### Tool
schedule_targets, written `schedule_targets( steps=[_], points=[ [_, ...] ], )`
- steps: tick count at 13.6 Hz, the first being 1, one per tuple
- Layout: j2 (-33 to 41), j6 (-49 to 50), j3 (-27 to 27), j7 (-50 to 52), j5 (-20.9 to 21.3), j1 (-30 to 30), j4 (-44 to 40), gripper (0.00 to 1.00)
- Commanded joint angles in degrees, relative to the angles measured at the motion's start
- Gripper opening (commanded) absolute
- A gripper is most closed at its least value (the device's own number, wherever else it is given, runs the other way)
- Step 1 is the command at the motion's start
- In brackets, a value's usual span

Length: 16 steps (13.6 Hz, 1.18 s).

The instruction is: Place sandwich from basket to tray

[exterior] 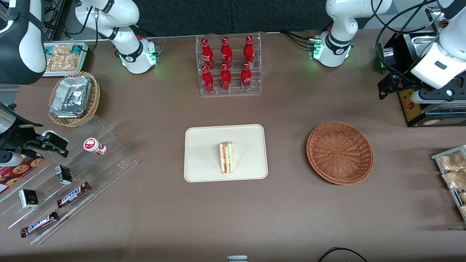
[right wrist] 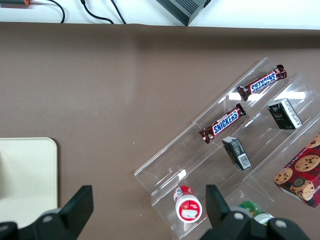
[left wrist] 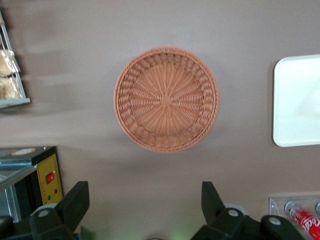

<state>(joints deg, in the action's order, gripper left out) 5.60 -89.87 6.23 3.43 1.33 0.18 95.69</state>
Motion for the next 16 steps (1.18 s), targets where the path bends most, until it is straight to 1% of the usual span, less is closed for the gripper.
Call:
schedule_targets(
  steps=[1, 5, 8, 10, 16],
  points=[
    [1.16, -1.62, 0.71, -0.45, 0.43, 0.7, -0.85, 0.99],
    [1.95, -1.54, 0.8, -0.45, 0.51, 0.61, -0.94, 0.99],
    [1.69, -1.71, 0.89, -0.36, 0.25, 0.44, -1.2, 0.99],
    [1.08, -1.02, 0.98, -0.36, 0.07, 0.44, -2.78, 0.99],
    [0.99, -0.75, 0.98, -0.09, -0.37, 0.26, -2.52, 0.99]
  ],
)
